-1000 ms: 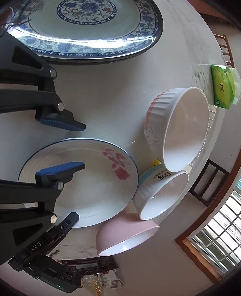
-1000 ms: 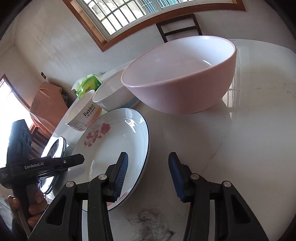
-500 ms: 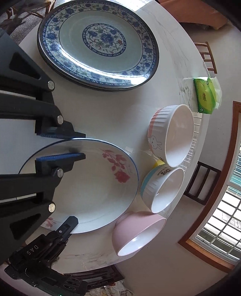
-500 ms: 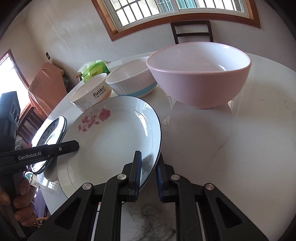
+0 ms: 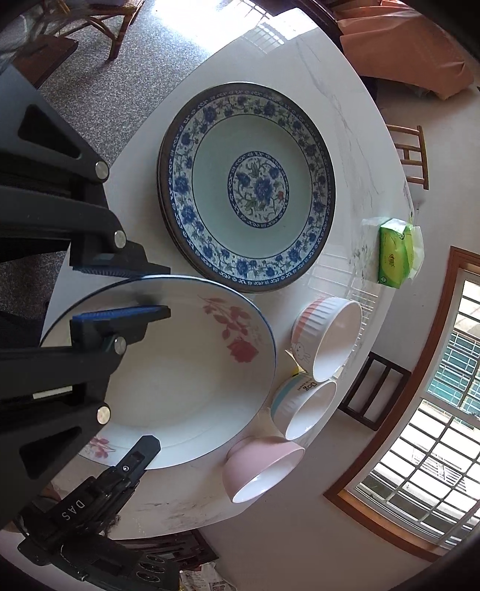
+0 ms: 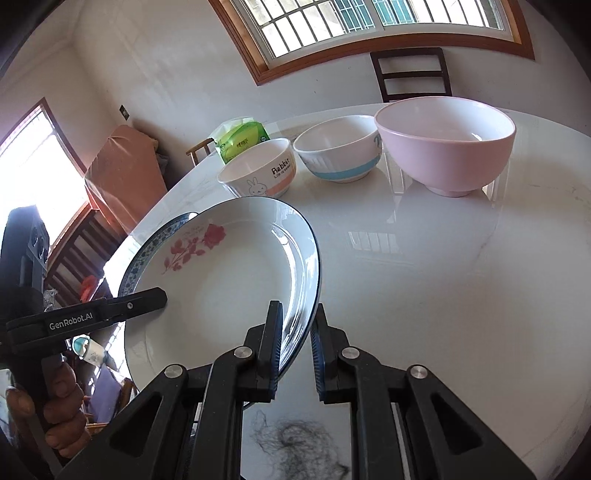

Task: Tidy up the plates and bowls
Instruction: 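Lift and carry the pink-flower plate over the blue-and-white plate stack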

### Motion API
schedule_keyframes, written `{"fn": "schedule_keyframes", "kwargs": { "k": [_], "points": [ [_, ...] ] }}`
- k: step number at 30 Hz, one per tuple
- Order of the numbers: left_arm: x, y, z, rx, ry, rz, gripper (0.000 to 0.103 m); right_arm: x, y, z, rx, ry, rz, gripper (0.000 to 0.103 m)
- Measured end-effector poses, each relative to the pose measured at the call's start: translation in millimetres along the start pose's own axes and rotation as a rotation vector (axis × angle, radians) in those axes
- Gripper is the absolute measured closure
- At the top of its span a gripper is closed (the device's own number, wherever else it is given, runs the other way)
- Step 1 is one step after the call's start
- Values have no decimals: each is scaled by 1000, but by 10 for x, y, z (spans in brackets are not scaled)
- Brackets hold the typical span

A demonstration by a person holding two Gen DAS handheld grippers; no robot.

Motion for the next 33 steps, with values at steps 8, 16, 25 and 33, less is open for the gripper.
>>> {"fn": "schedule_keyframes", "kwargs": {
  "k": [8, 16, 25, 33],
  "points": [
    [-533, -256, 133, 51, -66, 43, 89, -551, 203, 13, -39, -79, 48, 88],
    [-972, -265, 322, 64, -115, 75, 89, -984, 526, 145, -82, -148, 69, 88],
    [-1295, -157, 555, 71, -148, 99, 89, -1265, 887, 272, -123, -195, 60, 88],
    [-1453, -39, 674, 66, -164, 114, 88, -1377, 1131, 372, -145, -203, 48, 88]
  ]
}}
Point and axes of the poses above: each gripper's, at about its wrist camera, not at the fingertips, and y roughly the way its jaws point, x to its right, z to its top, the point moved 9 cm from there along y, roughly the way its jaws point, and after that the axes turned 4 degrees about -x, right-handed, at the moved point
